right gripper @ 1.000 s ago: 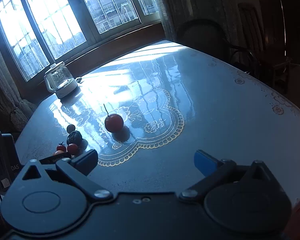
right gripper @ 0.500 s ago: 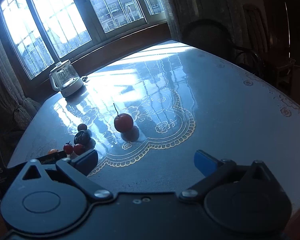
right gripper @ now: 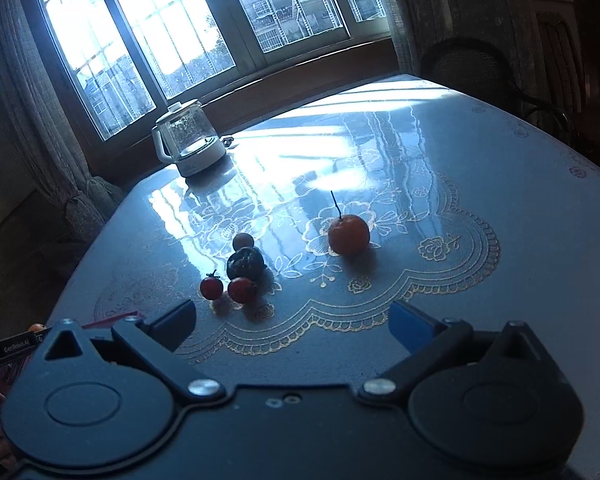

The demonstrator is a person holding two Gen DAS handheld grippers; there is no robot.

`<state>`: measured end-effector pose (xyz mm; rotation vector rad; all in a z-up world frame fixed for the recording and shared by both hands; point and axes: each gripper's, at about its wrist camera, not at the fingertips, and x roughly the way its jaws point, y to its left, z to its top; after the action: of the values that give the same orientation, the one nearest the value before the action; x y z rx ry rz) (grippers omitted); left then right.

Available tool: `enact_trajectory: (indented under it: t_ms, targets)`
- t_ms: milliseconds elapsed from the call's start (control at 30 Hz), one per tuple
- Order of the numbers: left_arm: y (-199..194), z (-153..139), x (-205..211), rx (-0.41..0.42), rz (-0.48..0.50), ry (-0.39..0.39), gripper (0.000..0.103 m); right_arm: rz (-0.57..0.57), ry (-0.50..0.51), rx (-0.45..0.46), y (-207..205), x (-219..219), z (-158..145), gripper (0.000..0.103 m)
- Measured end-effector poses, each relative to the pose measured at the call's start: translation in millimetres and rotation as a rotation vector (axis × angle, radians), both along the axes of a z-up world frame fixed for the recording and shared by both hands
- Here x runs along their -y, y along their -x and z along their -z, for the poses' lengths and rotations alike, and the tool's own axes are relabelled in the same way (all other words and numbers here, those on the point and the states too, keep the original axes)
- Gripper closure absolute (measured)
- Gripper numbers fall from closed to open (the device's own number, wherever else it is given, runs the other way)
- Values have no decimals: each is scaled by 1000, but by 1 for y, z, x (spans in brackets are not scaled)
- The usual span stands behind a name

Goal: Organize fruits
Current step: 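Carry the mandarin over the tray and open the left gripper, then move the right gripper to the red cherry tomato and close on it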

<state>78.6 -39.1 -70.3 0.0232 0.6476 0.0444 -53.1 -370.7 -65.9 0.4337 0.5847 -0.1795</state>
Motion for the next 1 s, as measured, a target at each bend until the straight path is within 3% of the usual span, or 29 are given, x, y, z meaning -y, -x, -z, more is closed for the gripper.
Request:
enact_trajectory:
  t_ms: [133, 367, 533, 667, 733, 800, 867, 1000]
  targets:
    - [-15, 21, -38, -39, -81, -27, 65, -29, -10, -5, -12, -18, 0, 0]
    - [-28, 45, -64, -82, -113, -40, 65, -56, -3, -18, -24, -43, 2, 0]
    - [-24, 44, -60, -43, -102, -113, 65, -57, 4, -22, -30, -53, 1, 0]
    - [-20, 36, -66, -43, -95, -99, 65, -53, 21, -27, -34, -56, 2, 0]
    - [-16, 32, -68, -39, -89, -84, 57, -54, 45, -35, -37, -58, 2, 0]
    - [-6, 24, -70, -4, -98, -82, 20, -55, 81, -45, -42, -59, 2, 0]
    - [6, 13, -67, 66, -106, -113, 8, -65, 116, -55, -51, -60, 2, 0]
    - [13, -2, -62, 95, -85, -127, 6, -60, 176, -112, -74, -61, 7, 0]
